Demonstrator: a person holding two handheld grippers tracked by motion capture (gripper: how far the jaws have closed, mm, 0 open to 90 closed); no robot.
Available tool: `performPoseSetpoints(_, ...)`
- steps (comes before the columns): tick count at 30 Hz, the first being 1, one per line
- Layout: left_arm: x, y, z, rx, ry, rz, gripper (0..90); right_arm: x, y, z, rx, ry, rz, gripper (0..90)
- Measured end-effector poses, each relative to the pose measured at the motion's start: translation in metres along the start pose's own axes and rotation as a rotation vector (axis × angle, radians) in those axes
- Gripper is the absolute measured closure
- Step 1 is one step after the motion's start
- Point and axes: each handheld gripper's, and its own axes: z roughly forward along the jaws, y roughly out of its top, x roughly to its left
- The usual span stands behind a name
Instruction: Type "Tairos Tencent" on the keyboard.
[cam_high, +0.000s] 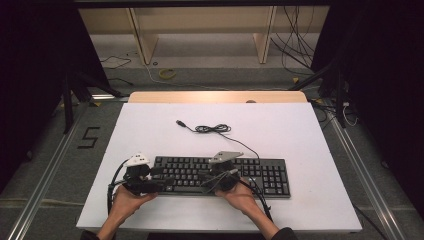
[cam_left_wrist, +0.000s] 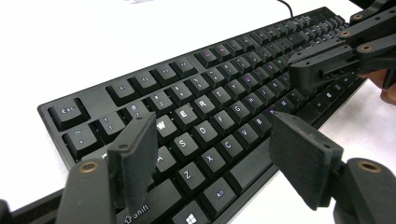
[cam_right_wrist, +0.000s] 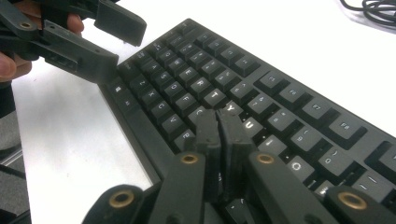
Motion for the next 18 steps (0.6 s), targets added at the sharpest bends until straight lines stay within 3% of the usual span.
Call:
performPoseSetpoints(11, -0.001, 0.003, 0.002, -0.001, 0.002, 0.007, 32.7, -0.003, 0.000, -0.009, -0.018, 0.000, 0.004, 87.2)
performPoseSetpoints(18, -0.002, 0.006, 0.003, 0.002, -0.003, 0.015, 34.2, -0.006, -0.002, -0.014, -0.029, 0.007, 0.008, 78.2)
